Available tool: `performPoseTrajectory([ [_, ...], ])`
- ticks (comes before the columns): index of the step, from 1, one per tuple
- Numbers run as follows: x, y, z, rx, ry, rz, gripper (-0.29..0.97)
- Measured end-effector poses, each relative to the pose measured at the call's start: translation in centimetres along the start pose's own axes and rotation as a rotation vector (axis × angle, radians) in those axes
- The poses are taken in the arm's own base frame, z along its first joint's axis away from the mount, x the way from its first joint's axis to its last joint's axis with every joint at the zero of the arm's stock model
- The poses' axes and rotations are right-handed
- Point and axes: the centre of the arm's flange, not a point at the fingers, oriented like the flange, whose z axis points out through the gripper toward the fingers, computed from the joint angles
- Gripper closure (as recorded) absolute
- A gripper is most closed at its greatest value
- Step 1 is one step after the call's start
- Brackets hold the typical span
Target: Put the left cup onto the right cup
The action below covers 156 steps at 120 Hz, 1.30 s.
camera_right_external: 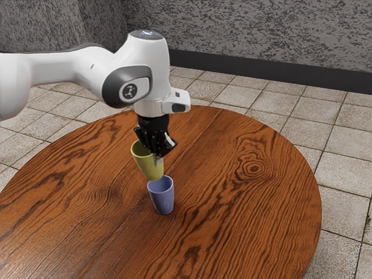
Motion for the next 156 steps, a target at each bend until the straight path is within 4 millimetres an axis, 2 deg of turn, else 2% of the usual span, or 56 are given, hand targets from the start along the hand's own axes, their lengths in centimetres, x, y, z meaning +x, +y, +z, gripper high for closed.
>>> performPoseTrajectory([
  [66,1.3,-1.4,1.1,0.021,-0.008,-0.013,0.78],
  [156,3.5,-1.6,3.7,0.014,-0.034,-0.012,0.78],
])
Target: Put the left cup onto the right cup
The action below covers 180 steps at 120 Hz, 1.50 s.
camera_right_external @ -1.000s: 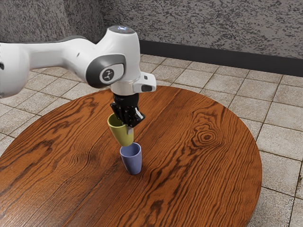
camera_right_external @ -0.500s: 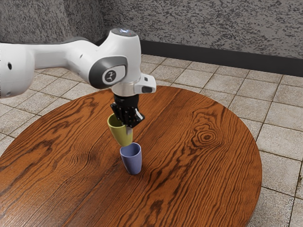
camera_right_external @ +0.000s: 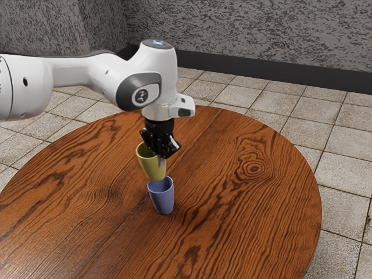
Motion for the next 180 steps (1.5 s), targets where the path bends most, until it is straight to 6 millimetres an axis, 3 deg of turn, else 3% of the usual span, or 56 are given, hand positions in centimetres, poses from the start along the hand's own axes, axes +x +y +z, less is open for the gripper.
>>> performPoseTrajectory([
  [87,1.1,-0.1,3.1,-0.010,-0.027,-0.004,0.78],
  [129,1.4,0.1,3.7,-0.018,-0.028,-0.006,0.78],
  [180,1.2,0.4,3.4,-0.031,-0.033,-0.018,0.55],
])
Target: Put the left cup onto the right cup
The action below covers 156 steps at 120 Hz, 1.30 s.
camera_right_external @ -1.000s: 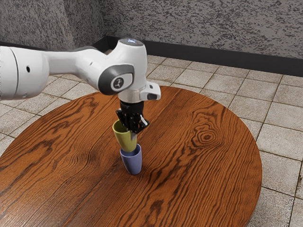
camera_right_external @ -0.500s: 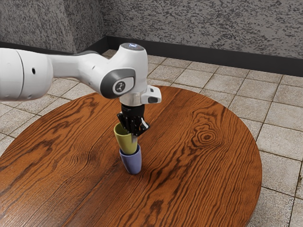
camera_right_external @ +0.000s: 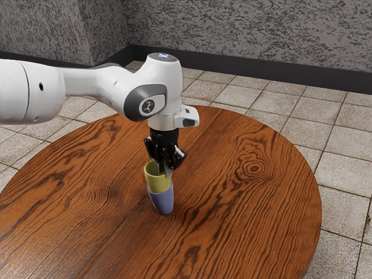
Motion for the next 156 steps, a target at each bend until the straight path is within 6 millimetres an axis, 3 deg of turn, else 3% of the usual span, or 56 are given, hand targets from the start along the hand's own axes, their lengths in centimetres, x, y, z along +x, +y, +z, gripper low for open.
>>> performPoseTrajectory([
  [31,-0.3,0.2,-0.8,0.001,0.005,-0.003,0.47],
  [69,-1.5,1.3,-3.5,0.010,0.032,0.002,0.38],
  [118,-3.7,1.6,-7.8,0.021,0.059,-0.004,0.09],
  [156,-5.4,1.8,-10.4,0.018,0.071,-0.004,0.02],
])
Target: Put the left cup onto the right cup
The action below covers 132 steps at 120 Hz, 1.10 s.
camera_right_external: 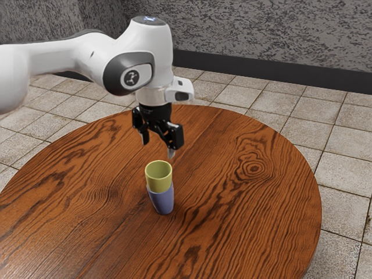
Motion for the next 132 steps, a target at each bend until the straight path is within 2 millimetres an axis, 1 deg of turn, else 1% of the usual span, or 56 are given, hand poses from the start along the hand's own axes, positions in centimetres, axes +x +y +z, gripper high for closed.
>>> performPoseTrajectory([
  [19,-0.4,-0.4,-1.0,-0.006,-0.010,-0.009,0.01],
  [47,-0.9,-1.4,-2.9,-0.015,-0.026,-0.026,0.00],
  [71,-1.1,-2.3,-4.1,-0.017,-0.048,-0.028,0.00],
  [98,-1.4,-3.6,-5.1,-0.016,-0.073,-0.025,0.00],
  [132,-1.5,-5.5,-5.5,-0.015,-0.087,-0.021,0.00],
])
